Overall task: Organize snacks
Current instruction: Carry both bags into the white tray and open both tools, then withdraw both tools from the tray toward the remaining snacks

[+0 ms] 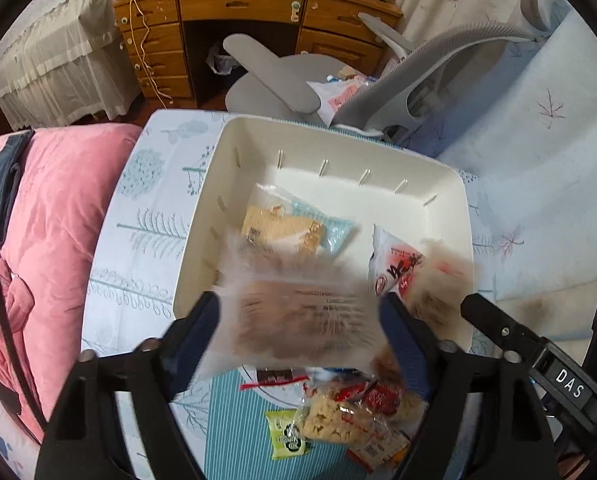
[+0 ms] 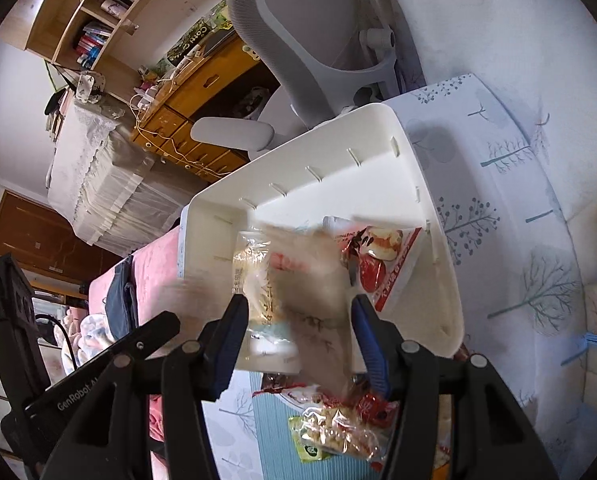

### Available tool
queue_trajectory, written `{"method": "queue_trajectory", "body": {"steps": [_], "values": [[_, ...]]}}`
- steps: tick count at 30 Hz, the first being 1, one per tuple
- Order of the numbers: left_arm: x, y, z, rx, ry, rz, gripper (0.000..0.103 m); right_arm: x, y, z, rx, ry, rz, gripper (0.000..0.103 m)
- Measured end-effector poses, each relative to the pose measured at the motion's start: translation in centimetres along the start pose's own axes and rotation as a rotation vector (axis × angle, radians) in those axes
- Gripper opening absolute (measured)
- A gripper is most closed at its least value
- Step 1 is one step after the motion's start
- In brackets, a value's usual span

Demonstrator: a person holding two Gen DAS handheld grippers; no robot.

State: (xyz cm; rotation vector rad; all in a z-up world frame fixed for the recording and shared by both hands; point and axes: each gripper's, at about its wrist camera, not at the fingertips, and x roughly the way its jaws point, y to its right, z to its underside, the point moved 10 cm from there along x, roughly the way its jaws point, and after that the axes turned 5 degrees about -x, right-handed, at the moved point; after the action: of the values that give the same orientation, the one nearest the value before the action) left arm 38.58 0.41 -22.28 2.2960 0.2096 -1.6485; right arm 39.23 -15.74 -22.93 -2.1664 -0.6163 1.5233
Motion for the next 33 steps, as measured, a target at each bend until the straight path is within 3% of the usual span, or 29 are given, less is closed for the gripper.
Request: {"method": "queue_trajectory", "body": {"steps": [5, 16, 26, 33], "values": [[-0.8, 0.2, -0.5, -0.008, 0.025, 0.017, 0.09, 0.3, 0.5, 0.3, 0.017, -0.023, 0.001, 0.065], [-2.9, -0.2, 1.6, 0.02, 0.009, 0.063, 0.09, -1.7, 0.8, 2.6, 0.067, 0.0, 0.03, 0.066], [-7.9, -2.1, 6.1, 0.081, 0.027, 0.17, 0.09, -6.1, -0.7, 7.3, 0.08, 0.08, 0.109, 0.066], [-10.0, -5.2, 9.7, 0.095, 0.021, 0.201, 0.09, -8.8, -1.1, 11.1, 0.077, 0.139, 0.179, 0.066]]}}
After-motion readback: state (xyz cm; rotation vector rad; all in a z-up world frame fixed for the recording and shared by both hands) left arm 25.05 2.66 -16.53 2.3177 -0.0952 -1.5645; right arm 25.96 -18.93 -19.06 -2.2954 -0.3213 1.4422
